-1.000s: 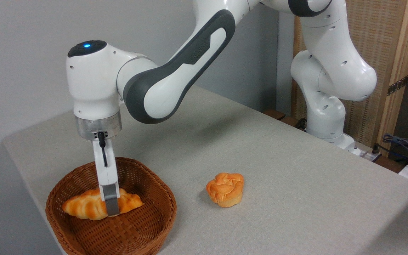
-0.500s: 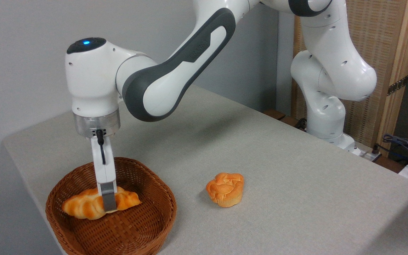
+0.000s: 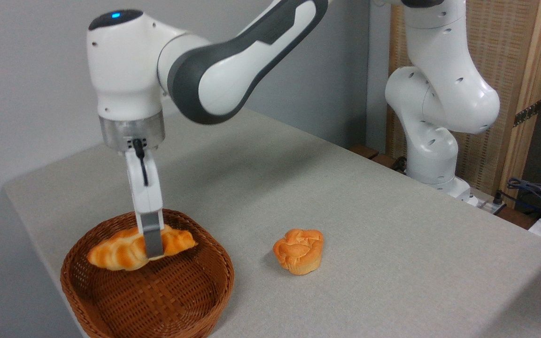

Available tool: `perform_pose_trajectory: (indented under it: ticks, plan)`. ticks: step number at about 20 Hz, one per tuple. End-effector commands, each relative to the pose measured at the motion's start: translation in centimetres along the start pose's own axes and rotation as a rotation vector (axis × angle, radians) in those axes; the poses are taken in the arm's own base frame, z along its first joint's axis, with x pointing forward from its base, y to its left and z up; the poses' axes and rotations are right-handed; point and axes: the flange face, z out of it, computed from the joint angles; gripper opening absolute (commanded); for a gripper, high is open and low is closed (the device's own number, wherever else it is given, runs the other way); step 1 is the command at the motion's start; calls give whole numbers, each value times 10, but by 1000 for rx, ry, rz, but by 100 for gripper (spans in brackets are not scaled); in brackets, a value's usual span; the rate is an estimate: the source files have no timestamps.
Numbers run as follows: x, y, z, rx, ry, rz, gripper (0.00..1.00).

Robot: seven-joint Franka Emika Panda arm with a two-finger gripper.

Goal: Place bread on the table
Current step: 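Lift the croissant roll out of the basket toward the orange bun, then lower the croissant roll onto the table beside the orange bun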

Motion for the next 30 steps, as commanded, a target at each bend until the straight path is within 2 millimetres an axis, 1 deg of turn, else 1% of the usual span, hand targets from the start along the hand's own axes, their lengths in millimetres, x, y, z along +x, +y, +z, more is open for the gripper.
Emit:
perform_pose_trajectory:
  ticks: [1, 2, 3, 4, 6, 8, 10, 11, 13, 15, 17, 19, 23, 25, 26, 28, 29, 30]
  plan:
    - [-34, -3, -48, -24, 12, -82, 45]
    - [-44, -3, -59, -35, 10, -101, 46]
    - [-54, -2, -67, -51, 4, -121, 46]
    - [-61, 2, -74, -71, -8, -129, 46]
    - [-71, 11, -80, -122, -43, -156, 48]
    - [-80, 17, -79, -170, -83, -203, 52]
    - [-85, 25, -78, -192, -100, -229, 54]
    - [-88, 30, -74, -205, -112, -245, 57]
    - [-94, 43, -67, -225, -129, -259, 57]
    - [-100, 58, -58, -247, -149, -255, 66]
    - [-105, 72, -53, -263, -161, -249, 66]
    - [-109, 83, -52, -269, -167, -240, 66]
    - [-108, 95, -39, -293, -187, -228, 68]
    - [-103, 101, -35, -301, -194, -210, 74]
    - [-103, 102, -32, -305, -199, -210, 78]
    - [-102, 103, -29, -310, -203, -207, 91]
    - [-102, 102, -28, -311, -204, -207, 100]
    - [-102, 102, -26, -314, -205, -208, 100]
